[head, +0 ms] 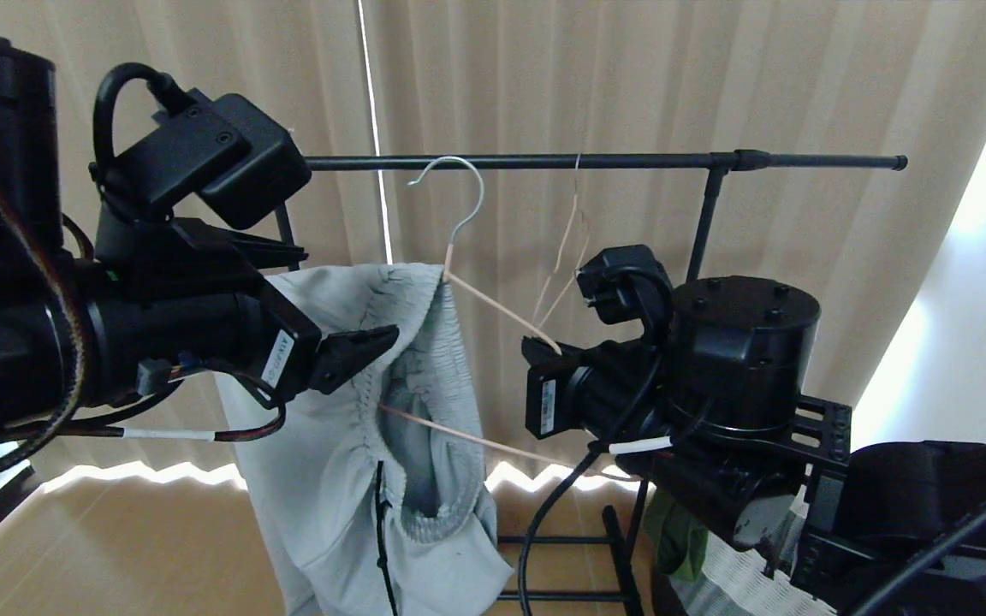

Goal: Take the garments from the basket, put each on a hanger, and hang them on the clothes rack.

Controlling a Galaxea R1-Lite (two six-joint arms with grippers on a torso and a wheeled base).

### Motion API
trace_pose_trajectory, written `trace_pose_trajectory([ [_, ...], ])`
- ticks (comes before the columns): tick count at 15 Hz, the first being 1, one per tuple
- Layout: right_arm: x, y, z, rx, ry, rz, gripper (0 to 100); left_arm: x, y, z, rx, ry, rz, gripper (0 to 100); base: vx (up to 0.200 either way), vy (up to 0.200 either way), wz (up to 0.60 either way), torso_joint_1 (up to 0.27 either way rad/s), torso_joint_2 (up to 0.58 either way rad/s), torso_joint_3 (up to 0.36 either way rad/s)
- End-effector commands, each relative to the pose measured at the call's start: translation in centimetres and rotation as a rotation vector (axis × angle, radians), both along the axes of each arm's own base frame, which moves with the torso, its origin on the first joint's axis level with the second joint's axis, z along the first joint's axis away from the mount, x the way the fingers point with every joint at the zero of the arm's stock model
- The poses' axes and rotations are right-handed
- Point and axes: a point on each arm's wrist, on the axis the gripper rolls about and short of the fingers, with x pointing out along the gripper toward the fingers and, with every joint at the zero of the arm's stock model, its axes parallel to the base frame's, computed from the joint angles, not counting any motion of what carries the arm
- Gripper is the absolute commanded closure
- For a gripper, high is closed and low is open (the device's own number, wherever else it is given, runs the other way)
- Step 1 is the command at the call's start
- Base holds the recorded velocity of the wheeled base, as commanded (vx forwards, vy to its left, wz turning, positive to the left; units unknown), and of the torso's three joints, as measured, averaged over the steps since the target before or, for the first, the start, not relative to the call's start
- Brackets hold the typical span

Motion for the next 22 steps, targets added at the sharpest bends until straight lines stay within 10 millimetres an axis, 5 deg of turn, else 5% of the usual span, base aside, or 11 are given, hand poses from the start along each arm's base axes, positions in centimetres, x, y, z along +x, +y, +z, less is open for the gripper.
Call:
trace_pose_trajectory([
  [1,0.3,-1.4,0.4,-0.014,-0.013,-0.028,100,-0.8,0.6,0.2,-0.009,-0.015,0.004,0,0.0,0.0,0.0,0.0,0.0,0.0],
  [4,1.0,-5.7,1.1,-0.091,-0.055,0.0,100,-1.3,1.3,-0.4,0.016,-0.113,-0.016,0,0.0,0.0,0.0,0.0,0.0,0.0],
  [6,0.9,-6.7,1.7,-0.103,-0.076,0.03,100,-0.8,1.7,-0.5,0.032,-0.141,-0.076,0,0.0,0.0,0.0,0.0,0.0,0.0],
  [9,0.8,-7.0,1.3,-0.113,-0.07,0.031,100,-0.2,2.6,-1.3,0.092,-0.143,-0.18,0,0.0,0.0,0.0,0.0,0.0,0.0],
  [18,-0.2,-6.4,1.8,-0.088,-0.085,0.186,100,4.0,0.7,-1.9,0.093,-0.144,-0.205,0,0.0,0.0,0.0,0.0,0.0,0.0],
  [22,-0.5,-6.1,1.9,-0.083,-0.086,0.219,100,4.2,0.6,-1.8,0.121,-0.165,-0.213,0,0.0,0.0,0.0,0.0,0.0,0.0],
])
